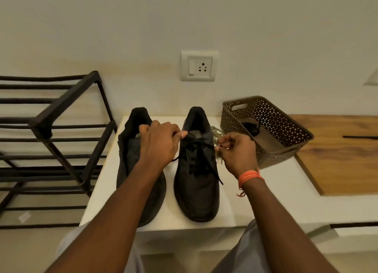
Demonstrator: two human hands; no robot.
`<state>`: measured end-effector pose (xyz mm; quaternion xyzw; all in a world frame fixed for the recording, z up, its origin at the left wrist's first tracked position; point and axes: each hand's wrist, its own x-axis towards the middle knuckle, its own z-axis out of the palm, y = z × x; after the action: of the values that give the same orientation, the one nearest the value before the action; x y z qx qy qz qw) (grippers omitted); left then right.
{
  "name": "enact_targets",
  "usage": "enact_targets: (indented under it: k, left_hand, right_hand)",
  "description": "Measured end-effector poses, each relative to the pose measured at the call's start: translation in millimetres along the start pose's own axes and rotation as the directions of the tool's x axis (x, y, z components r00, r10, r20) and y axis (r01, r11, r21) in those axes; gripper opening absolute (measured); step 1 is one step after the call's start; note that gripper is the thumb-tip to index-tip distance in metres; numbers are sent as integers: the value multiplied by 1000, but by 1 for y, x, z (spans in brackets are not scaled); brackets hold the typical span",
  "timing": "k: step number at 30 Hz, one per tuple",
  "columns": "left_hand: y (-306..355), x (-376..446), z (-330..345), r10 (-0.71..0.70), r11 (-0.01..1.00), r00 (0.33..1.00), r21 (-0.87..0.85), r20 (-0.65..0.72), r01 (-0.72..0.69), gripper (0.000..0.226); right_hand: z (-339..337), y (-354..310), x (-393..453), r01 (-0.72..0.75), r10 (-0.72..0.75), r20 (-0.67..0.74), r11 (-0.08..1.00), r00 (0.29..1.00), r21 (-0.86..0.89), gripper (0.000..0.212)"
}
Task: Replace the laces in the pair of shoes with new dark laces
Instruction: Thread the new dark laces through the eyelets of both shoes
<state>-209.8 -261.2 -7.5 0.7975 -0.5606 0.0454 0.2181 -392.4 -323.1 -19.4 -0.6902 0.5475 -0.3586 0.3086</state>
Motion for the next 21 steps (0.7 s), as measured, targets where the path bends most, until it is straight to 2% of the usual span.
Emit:
enact_targets:
  k: [2,5,7,9,11,12,15,17,21]
  left_hand:
    - [-8,-8,-10,-70,997,996,-30,-55,68,29]
    - [-17,-22,-33,-184,979,977,69,-104,192,46]
    - [-26,-27,-40,-282,951,959,129,-24,283,67]
    - [-33,-35,-38,-395,917,908,120,137,381,94]
    - [-36,-42,-30,-490,868,834,50,252,494,121]
    - [-37,-46,-26,-512,847,817,-3,267,532,134]
    - [-34,-53,-16,-494,842,852,-151,172,518,150]
    - [-38,-55,-14,-480,844,868,-204,129,497,146]
    - [-54,-59,-18,-438,857,891,-240,121,455,143]
  right_hand:
    - [-3,1,-7,-21,20,29,999,999,30,23]
    - [-9,-7,-20,-20,18,36,998,999,56,51]
    - [-4,-17,-27,20,-26,100,998,995,63,69]
    - [10,-29,-26,79,-61,229,994,972,-70,94]
    - [28,-37,-18,71,8,324,970,946,-232,113]
    - [38,-40,-14,45,59,334,954,941,-297,118]
    - [54,-39,-8,8,122,286,910,950,-415,113]
    - [54,-43,-6,21,91,262,918,961,-396,100]
    - [45,-53,9,99,36,305,905,952,-415,91]
